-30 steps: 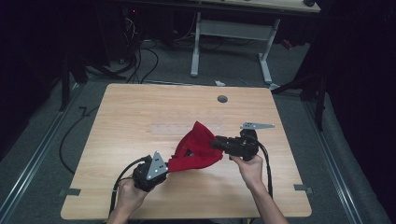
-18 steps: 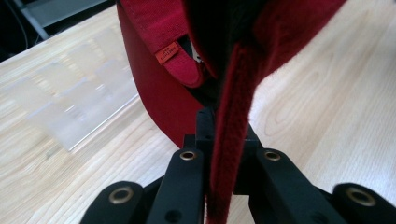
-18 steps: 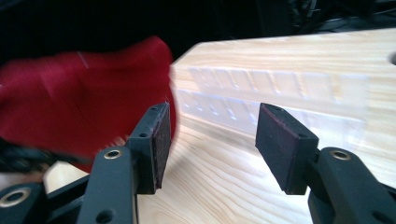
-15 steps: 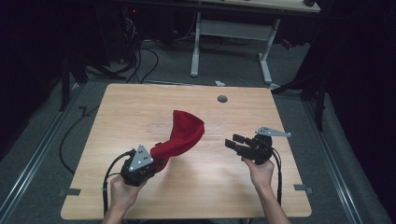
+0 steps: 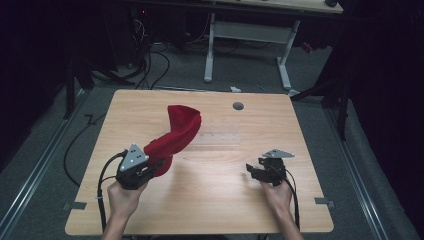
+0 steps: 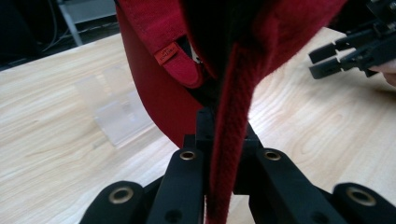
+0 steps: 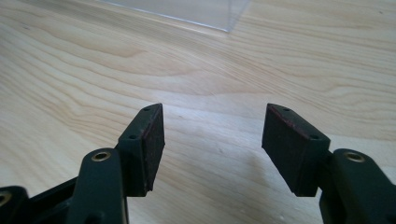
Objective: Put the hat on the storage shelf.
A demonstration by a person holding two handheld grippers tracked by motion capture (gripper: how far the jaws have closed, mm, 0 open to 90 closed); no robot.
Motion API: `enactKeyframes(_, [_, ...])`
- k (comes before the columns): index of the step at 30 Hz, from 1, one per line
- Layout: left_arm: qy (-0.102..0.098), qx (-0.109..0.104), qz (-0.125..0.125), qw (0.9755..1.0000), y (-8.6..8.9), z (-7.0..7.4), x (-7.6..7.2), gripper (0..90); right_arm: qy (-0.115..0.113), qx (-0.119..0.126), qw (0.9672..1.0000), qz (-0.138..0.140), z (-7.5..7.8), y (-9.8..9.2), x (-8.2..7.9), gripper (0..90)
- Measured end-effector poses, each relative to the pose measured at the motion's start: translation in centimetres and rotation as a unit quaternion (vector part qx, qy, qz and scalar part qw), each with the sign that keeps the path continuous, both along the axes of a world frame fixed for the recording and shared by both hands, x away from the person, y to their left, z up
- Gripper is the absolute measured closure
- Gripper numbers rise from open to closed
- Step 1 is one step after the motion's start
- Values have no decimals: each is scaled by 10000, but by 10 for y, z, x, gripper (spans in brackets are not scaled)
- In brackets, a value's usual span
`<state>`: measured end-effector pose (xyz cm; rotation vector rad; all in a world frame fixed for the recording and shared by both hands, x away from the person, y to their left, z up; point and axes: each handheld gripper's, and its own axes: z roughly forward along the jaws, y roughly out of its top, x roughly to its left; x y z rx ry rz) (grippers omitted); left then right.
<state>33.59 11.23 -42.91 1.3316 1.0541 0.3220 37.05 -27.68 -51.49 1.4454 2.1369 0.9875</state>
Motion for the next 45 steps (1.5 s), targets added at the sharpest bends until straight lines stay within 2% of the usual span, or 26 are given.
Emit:
enactKeyframes(2, [6,-60,46,10000,4,3,3,855,46,-65,9999,-68,-4,-2,1,383])
enactKeyframes(5, [20,-208,135,9997,9,6,8,855,65,-341,9994,-95,-10,-1,1,372])
enactKeyframes(6, [40,-266,156,9995,11,8,10,854,5,-421,9991,-101,-13,-1,1,364])
enactKeyframes(7, [72,-322,169,9993,13,10,13,855,-157,-459,9988,-100,-16,-1,0,362])
enactKeyframes(11, [31,-388,216,9990,19,15,19,854,-162,-436,9988,-157,-16,-1,0,369])
enactKeyframes(20, [74,-707,283,9971,24,27,36,853,-145,-437,9988,-154,-16,0,-1,354])
enactKeyframes(23, [-40,-697,311,9971,21,30,42,854,-139,-431,9989,-154,-16,0,-2,351])
enactKeyframes(27, [-28,-908,313,9954,21,31,54,854,-140,-430,9989,-154,-16,0,-2,350])
enactKeyframes(35, [35,-1003,485,9938,15,29,82,853,-143,-436,9989,-107,-16,1,-2,348])
enactKeyframes(41, [71,-906,586,9941,6,24,99,853,-153,-436,9989,-61,-16,2,-2,348])
enactKeyframes(44, [153,-940,622,9935,4,23,111,853,-150,-432,9989,-61,-16,2,-2,348])
enactKeyframes(45, [160,-885,676,9936,3,23,115,853,-153,-434,9989,-58,-16,2,-2,348])
